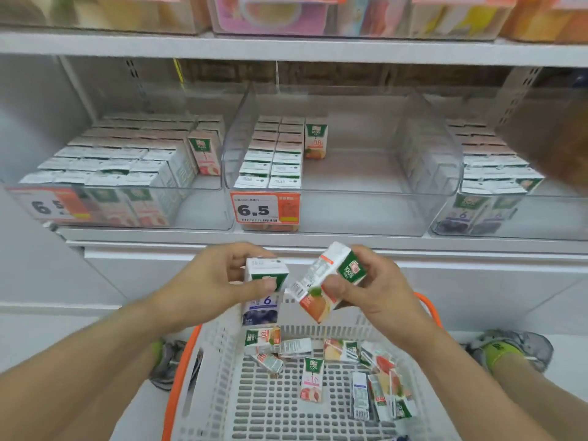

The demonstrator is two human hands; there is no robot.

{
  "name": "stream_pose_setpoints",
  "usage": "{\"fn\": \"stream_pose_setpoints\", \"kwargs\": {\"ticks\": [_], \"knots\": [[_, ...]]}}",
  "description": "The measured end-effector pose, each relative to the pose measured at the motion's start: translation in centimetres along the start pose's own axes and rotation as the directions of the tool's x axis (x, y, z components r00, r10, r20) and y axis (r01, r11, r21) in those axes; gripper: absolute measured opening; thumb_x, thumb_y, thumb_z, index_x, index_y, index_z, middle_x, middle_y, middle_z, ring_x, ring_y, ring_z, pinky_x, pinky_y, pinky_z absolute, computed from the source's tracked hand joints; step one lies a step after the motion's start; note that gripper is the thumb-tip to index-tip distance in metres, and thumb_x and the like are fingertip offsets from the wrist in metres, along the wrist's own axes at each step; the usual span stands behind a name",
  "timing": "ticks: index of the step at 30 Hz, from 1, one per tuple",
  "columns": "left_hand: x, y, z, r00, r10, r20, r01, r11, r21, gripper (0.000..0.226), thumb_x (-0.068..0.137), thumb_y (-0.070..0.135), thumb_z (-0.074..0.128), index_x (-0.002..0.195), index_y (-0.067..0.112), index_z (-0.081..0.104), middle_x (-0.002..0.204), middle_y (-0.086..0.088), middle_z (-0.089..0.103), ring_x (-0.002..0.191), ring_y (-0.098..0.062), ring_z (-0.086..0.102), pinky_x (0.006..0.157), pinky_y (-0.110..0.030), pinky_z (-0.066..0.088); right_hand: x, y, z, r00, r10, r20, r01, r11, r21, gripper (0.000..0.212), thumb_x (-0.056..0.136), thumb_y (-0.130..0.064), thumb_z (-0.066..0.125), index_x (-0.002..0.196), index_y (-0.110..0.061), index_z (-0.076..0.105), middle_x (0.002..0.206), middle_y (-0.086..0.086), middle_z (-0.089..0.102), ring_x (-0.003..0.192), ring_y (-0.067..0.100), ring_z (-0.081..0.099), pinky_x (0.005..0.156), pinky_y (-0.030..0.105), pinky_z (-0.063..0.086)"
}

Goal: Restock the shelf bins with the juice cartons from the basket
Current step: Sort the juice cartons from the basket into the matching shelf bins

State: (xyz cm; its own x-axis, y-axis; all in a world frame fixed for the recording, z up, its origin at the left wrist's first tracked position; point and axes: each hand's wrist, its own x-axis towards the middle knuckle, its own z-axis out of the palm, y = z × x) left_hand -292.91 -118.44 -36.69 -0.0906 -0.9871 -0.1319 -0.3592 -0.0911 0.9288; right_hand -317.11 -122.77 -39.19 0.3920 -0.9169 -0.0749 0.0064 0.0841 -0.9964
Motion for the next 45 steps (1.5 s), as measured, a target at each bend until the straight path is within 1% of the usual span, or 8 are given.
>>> {"fn": "stream_pose_setpoints", "kwargs": {"ticks": [5,10,19,30,33,36,40,45], "knots": [[0.8,4.5,-2.3,0.991,0.09,-0.098,-0.105,0.981,-0.162,0.032,0.079,0.012,0.073,0.11,0.015,0.069,0.101,0.002,0.076,0.088,-0.014,0.074,0.07,-0.018,0.056,4.5,-8.4,-1.1,0.93,-0.336,-0.151,0.325,0.941,-0.093,0.046,0.074,-0.007,0.08,0.117,-0.009,0.065,0.1,0.009,0.074,0.084,0.017,0.071,0.071,0.033,0.062],[2.4,6.0,-2.7,0.98,0.085,-0.178,-0.137,0.943,-0.304,0.035,0.071,0.023,0.071,0.105,0.015,0.07,0.095,-0.003,0.077,0.078,-0.015,0.074,0.062,-0.025,0.059,13.0,-11.9,-3.7,0.875,-0.46,-0.154,0.297,0.759,-0.579,0.039,0.07,-0.019,0.089,0.105,-0.015,0.073,0.088,-0.006,0.074,0.075,0.002,0.065,0.072,0.024,0.053],[4.6,5.2,-3.6,0.987,0.066,-0.143,-0.111,0.936,-0.333,0.03,0.074,0.024,0.073,0.102,0.015,0.072,0.087,-0.003,0.078,0.072,-0.013,0.074,0.052,-0.019,0.051,26.5,-8.2,-2.8,0.943,-0.201,-0.266,-0.083,0.632,-0.771,0.059,0.069,-0.007,0.088,0.119,-0.015,0.059,0.118,0.008,0.066,0.1,0.023,0.066,0.073,0.024,0.051],[5.4,4.1,-3.9,0.987,0.018,-0.16,-0.085,0.904,-0.419,0.042,0.074,0.025,0.073,0.114,0.017,0.064,0.094,-0.002,0.078,0.076,-0.016,0.074,0.055,-0.023,0.054,27.0,-7.4,-1.6,0.905,-0.157,-0.396,-0.164,0.73,-0.664,0.065,0.079,-0.01,0.081,0.133,-0.007,0.045,0.124,0.013,0.063,0.11,0.026,0.062,0.081,0.026,0.047],[5.7,4.4,-3.1,0.981,-0.002,-0.193,-0.086,0.89,-0.447,0.043,0.08,0.02,0.073,0.12,0.021,0.056,0.093,-0.003,0.078,0.071,-0.016,0.071,0.055,-0.027,0.053,24.1,-9.3,-1.6,0.903,-0.253,-0.348,-0.104,0.657,-0.747,0.029,0.084,-0.01,0.073,0.112,-0.007,0.065,0.104,0.007,0.064,0.106,0.026,0.063,0.077,0.022,0.049],[6.5,4.9,-1.8,0.979,-0.003,-0.202,-0.089,0.891,-0.446,0.042,0.086,0.019,0.072,0.123,0.022,0.053,0.091,-0.005,0.077,0.068,-0.015,0.068,0.06,-0.029,0.048,18.2,-11.3,-0.9,0.972,-0.193,-0.136,0.083,0.819,-0.567,0.01,0.087,-0.007,0.073,0.095,-0.012,0.068,0.084,0.003,0.068,0.076,0.019,0.066,0.068,0.029,0.052],[7.7,6.9,1.5,0.989,0.075,-0.129,-0.127,0.877,-0.463,0.05,0.085,0.017,0.074,0.128,0.021,0.048,0.091,-0.01,0.077,0.074,-0.016,0.072,0.059,-0.023,0.052,8.8,-12.4,-1.9,0.961,-0.04,0.275,0.147,0.913,-0.38,0.03,0.094,-0.026,0.063,0.119,-0.01,0.064,0.1,0.006,0.069,0.087,0.021,0.066,0.071,0.038,0.059],[9.4,8.9,7.8,0.979,0.197,-0.053,-0.202,0.904,-0.377,0.065,0.081,0.025,0.079,0.134,0.028,0.042,0.098,-0.009,0.076,0.09,-0.023,0.074,0.086,-0.036,0.059,2.6,-12.2,-6.9,0.963,-0.205,0.176,0.271,0.728,-0.63,0.039,0.077,-0.031,0.077,0.115,-0.025,0.069,0.105,-0.013,0.072,0.103,0.011,0.066,0.078,0.036,0.061]]}}
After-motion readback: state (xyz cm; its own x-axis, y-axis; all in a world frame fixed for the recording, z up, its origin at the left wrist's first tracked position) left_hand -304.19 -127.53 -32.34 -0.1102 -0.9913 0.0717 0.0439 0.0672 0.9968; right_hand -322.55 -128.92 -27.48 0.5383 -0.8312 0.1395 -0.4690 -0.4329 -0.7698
